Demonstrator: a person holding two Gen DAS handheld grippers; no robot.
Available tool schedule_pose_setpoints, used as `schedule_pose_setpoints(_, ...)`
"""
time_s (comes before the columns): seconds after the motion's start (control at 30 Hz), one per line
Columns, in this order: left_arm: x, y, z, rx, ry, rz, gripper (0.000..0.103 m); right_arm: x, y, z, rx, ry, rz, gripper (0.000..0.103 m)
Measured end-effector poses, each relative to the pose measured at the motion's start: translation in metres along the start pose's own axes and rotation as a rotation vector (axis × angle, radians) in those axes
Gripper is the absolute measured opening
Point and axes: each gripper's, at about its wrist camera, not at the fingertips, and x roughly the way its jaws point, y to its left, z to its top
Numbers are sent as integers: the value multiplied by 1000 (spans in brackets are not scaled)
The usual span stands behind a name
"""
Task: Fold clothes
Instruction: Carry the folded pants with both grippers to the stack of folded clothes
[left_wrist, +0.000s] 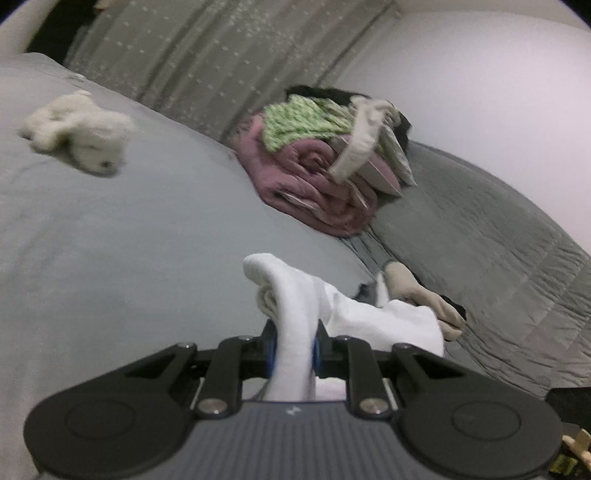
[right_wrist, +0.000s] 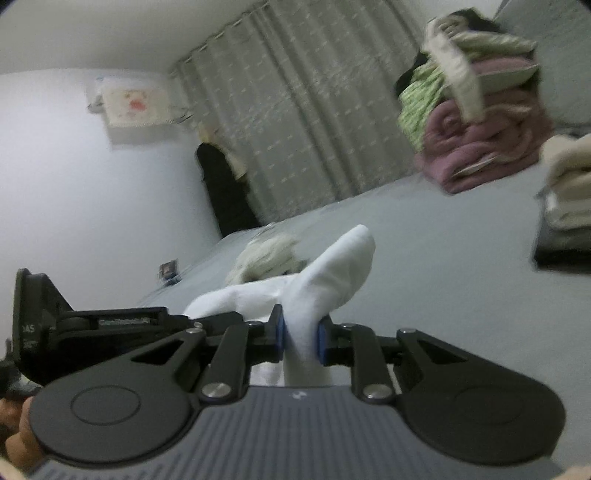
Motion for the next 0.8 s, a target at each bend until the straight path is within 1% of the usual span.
schedule_pose_setpoints(0.1,36,-32,-1,32,22,-40,18,-12,-18,10,-46,-62,-94,21)
schedule_pose_setpoints(0.2,71,-65,-3,49,34,-102,18,-23,-33,18,-102,-122,-196,21)
schedule_pose_setpoints(0.3,104,-94,-7,55,55,-159,18,-39,-53,26,-118,-159,-271,21)
schedule_pose_setpoints(0.4,136,-120,-10,53,83,-203,18,-55,-73,30,-82,-179,-370,21)
schedule_pose_setpoints(0.5,163,-146,-10,63,112,-240,18,-69,-92,41,21,-161,-470,21)
schedule_pose_setpoints(0.57,172,-163,-9,73,117,-258,18,-78,-106,51,109,-170,-480,21)
schedule_pose_setpoints(0.67,188,-185,0,79,124,-277,18,-91,-128,67,201,-215,-455,21)
schedule_pose_setpoints(0.8,203,-208,17,124,106,-281,18,-97,-162,92,235,-255,-431,21)
